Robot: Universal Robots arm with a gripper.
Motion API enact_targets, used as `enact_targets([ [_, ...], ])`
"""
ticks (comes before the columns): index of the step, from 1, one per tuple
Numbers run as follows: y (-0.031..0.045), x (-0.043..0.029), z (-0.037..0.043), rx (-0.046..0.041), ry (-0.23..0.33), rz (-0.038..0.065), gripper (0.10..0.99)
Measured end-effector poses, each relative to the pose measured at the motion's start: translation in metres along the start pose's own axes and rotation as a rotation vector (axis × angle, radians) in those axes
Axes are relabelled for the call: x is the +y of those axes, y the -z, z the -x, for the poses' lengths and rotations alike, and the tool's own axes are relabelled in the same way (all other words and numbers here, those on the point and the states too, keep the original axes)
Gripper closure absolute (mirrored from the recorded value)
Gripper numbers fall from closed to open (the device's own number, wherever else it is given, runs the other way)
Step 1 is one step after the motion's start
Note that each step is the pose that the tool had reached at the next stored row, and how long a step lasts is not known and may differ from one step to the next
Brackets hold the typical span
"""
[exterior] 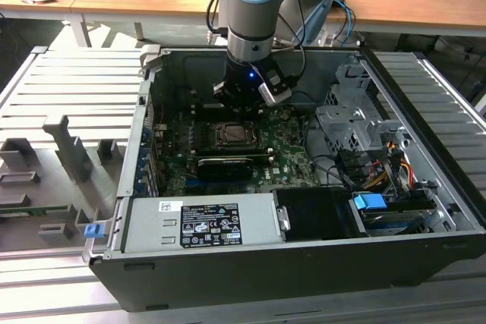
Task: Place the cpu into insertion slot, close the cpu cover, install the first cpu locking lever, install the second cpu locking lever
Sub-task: 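Install the first cpu locking lever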
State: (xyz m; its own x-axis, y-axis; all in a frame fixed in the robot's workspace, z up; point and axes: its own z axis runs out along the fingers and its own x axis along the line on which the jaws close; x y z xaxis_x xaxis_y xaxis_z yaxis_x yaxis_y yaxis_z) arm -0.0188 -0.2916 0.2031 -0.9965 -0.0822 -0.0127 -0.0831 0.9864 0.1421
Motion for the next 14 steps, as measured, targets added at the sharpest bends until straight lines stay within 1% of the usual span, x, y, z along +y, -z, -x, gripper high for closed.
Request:
enact_targets([
  [1,0.0033,0.0003,0.0,0.0004,0.0,-0.001,0.98],
  [2,0.0085,0.0011,0.0001,0.0004,0.0,-0.001,0.98],
  [3,0.0103,0.0013,0.0001,0.0006,0.0,-0.001,0.98],
  [5,0.0109,0.0009,0.0001,0.0005,0.0,-0.002,0.98],
  [9,0.0115,-0.003,-0.0003,0.0006,0.0,-0.002,0.98],
  [14,0.0118,-0.0053,-0.0005,0.0005,0.0,-0.002,0.98],
])
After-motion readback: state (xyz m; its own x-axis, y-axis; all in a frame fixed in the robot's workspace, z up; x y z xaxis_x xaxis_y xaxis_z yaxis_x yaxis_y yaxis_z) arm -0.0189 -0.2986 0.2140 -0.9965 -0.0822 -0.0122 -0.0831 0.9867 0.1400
